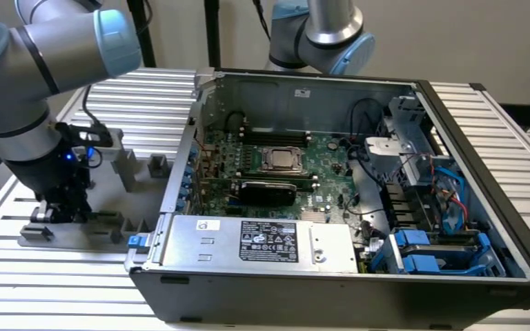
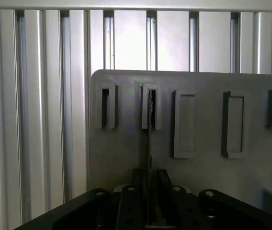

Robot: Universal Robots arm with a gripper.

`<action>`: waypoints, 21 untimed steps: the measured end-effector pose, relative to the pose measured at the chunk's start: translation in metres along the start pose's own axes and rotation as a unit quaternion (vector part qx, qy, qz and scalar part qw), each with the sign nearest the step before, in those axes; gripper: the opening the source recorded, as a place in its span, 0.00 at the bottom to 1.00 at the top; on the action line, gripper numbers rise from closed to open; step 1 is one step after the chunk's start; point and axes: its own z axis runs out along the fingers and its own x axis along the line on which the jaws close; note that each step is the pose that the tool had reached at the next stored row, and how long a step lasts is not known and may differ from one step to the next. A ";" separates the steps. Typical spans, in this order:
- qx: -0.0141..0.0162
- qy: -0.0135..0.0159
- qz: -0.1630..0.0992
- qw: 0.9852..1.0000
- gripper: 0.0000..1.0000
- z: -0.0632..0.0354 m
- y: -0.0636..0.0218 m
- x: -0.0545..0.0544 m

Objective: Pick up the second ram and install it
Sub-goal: 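Pick up the second ram and move it above second insertion slot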

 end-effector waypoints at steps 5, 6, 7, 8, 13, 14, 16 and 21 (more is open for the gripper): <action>0.000 0.000 0.000 1.000 0.27 0.0000 0.0008 0.000; 0.000 0.000 0.000 1.000 0.27 0.0000 0.0009 0.000; 0.000 0.000 0.000 1.000 0.27 0.0000 0.0009 0.000; 0.000 0.000 0.000 1.000 0.27 0.0000 0.0009 0.000; 0.000 0.000 0.000 1.000 0.18 0.0000 0.0010 0.000; 0.000 0.000 0.000 1.000 0.18 0.0000 0.0009 0.000; 0.000 0.000 0.000 1.000 0.15 0.0000 0.0009 0.000; 0.000 0.000 0.001 1.000 0.14 0.0000 0.0010 0.000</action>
